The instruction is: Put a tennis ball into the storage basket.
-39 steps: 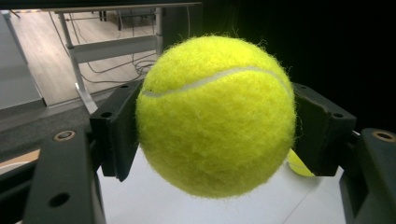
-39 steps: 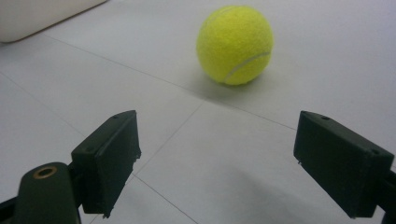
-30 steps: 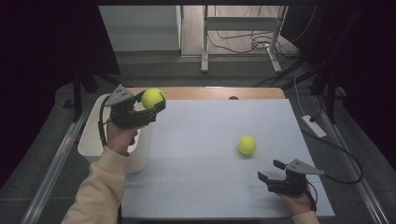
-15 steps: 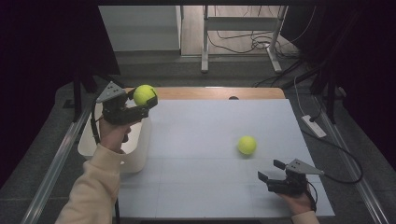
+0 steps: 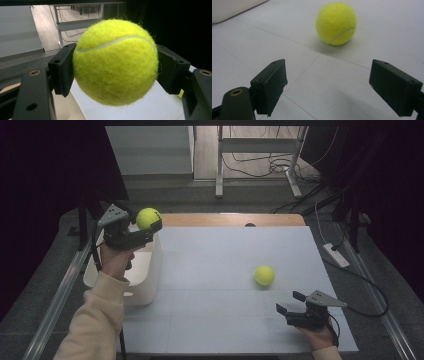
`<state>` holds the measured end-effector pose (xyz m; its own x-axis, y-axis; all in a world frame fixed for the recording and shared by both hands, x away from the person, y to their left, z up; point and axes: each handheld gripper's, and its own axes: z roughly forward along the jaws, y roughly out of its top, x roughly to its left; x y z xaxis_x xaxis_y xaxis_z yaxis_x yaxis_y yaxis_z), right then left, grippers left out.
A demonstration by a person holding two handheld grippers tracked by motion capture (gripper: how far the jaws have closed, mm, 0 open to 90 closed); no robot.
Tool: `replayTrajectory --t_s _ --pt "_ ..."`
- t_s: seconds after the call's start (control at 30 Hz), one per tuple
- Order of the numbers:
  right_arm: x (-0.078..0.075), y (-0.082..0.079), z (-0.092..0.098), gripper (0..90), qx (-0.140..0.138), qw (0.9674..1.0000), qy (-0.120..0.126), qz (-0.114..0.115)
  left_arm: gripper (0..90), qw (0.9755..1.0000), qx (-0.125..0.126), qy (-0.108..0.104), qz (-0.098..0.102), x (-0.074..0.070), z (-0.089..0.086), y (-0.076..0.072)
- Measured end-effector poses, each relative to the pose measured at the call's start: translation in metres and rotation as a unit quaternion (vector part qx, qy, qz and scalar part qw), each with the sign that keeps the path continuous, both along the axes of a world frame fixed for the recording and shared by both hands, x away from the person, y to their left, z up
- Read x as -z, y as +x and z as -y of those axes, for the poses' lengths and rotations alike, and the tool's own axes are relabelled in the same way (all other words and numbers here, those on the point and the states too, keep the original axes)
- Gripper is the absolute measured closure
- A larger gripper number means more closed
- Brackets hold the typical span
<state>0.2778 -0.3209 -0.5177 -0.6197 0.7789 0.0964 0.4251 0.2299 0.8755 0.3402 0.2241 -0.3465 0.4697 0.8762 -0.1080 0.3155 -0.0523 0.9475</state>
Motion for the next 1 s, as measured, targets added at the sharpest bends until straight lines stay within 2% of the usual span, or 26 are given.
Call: replayTrajectory --t_s 0.53,1.0 --pt "0.000 0.000 0.001 14.8 0.001 1.0000 0.001 0.001 26.4 0.9997 -0.023 0.009 -0.010 -0.002 -0.014 0.007" --pt "0.000 0.000 0.000 15.2 0.001 1.0000 0.000 0.000 26.4 0.9976 -0.055 0.018 -0.039 0.011 -0.032 0.020"
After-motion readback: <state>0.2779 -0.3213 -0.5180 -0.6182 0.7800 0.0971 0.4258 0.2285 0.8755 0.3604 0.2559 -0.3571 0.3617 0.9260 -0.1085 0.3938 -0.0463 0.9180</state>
